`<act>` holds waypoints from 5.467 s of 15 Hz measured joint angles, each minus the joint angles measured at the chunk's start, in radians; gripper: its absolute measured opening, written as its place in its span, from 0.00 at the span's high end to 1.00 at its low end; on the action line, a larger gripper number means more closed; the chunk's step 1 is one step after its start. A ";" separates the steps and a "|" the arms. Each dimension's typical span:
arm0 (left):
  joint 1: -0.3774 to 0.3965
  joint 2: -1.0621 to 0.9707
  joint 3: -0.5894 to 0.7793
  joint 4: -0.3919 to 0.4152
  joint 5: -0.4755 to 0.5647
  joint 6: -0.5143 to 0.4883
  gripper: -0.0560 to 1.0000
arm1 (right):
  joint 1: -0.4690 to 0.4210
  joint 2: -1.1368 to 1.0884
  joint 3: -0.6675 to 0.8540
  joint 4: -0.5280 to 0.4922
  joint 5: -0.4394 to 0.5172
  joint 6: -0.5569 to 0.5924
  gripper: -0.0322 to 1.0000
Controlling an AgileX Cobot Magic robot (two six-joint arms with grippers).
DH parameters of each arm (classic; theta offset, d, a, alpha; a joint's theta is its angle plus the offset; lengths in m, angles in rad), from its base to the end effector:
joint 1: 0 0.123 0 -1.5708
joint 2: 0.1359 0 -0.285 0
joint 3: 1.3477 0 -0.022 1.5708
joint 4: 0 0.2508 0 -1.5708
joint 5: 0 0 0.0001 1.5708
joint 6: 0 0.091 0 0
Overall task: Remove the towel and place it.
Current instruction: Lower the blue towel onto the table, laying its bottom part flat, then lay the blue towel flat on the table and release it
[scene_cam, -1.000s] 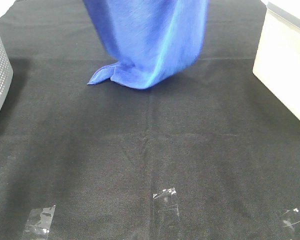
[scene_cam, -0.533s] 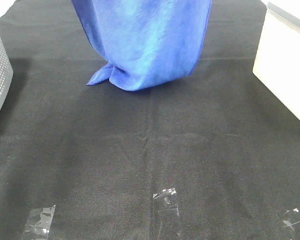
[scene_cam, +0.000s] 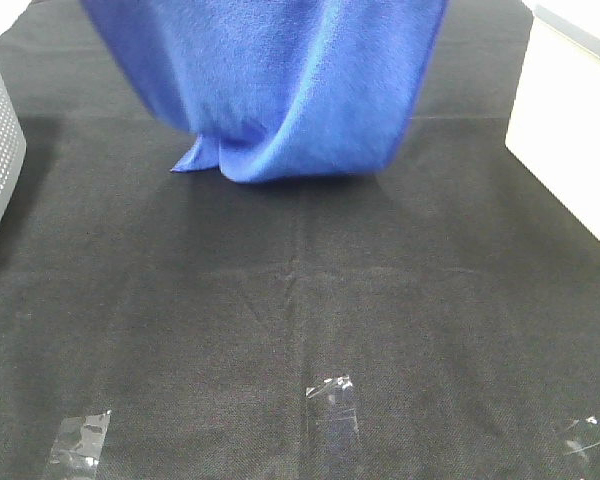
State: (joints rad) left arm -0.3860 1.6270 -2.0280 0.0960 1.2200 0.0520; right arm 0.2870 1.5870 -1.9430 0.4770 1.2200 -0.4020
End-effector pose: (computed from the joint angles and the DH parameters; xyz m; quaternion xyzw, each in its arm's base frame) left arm 0.3116 -0.1178 0.4793 0.1950 0.8912 -0.0204 0.4091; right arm 0.2968 0.1285 0.4769 -0.3129 0.8398 0.2140 0.3886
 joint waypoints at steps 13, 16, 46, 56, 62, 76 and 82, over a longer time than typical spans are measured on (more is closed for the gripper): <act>-0.005 -0.499 0.593 -0.247 -0.019 -0.071 0.95 | 0.008 -0.323 0.465 0.058 -0.001 0.134 0.97; -0.005 -0.595 0.761 -0.344 -0.023 -0.073 0.95 | 0.008 -0.415 0.625 0.077 -0.001 0.186 0.97; -0.242 -0.038 1.294 -0.597 -0.133 0.099 0.95 | 0.005 -0.251 1.365 0.083 -0.009 0.305 0.97; -0.245 0.135 1.248 -0.599 -0.086 0.115 0.95 | 0.005 0.070 1.365 0.088 -0.041 0.191 0.97; -0.245 0.271 1.139 -0.588 -0.035 0.140 0.95 | 0.005 0.230 1.366 0.131 -0.077 0.096 0.97; -0.262 0.372 1.101 -0.591 -0.015 0.182 0.94 | 0.003 0.289 1.393 0.184 -0.103 0.050 0.96; -0.303 0.372 1.100 -0.621 -0.015 0.153 0.54 | 0.002 0.289 1.403 0.196 -0.111 0.045 0.66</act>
State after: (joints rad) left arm -0.6890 1.9990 -0.9280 -0.5250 1.2050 0.2050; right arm 0.2890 1.8760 -0.5400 0.6730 1.1090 -0.3570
